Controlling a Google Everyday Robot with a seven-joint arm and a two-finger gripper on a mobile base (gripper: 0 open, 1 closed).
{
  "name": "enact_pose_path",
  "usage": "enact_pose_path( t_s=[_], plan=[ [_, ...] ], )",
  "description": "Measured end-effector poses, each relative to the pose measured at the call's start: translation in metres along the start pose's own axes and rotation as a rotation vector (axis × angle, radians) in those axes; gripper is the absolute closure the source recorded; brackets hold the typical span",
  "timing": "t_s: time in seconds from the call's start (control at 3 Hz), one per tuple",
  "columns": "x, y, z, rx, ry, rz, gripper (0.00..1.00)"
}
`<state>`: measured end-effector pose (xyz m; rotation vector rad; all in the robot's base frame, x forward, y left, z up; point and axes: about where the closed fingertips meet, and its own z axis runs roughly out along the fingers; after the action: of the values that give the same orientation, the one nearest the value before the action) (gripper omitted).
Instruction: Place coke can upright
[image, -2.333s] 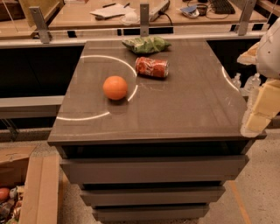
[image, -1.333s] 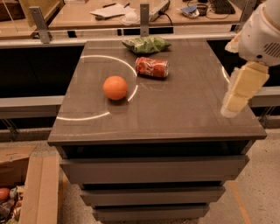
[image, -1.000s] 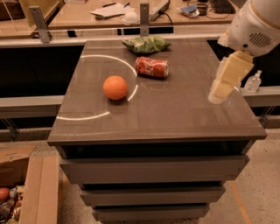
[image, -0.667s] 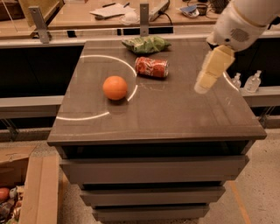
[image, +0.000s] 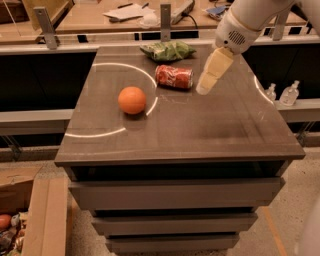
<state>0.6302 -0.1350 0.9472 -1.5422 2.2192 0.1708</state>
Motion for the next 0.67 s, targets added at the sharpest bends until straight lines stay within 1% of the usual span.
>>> enact_pose_path(
  t_s=[0.33,0.67],
  plan=[
    [-0.022,-0.018,0.026,-0.009,0.003,-0.024,0.00],
    [-0.043,-0.042,0.057,0.000,-0.002,-0.031,0.00]
  ],
)
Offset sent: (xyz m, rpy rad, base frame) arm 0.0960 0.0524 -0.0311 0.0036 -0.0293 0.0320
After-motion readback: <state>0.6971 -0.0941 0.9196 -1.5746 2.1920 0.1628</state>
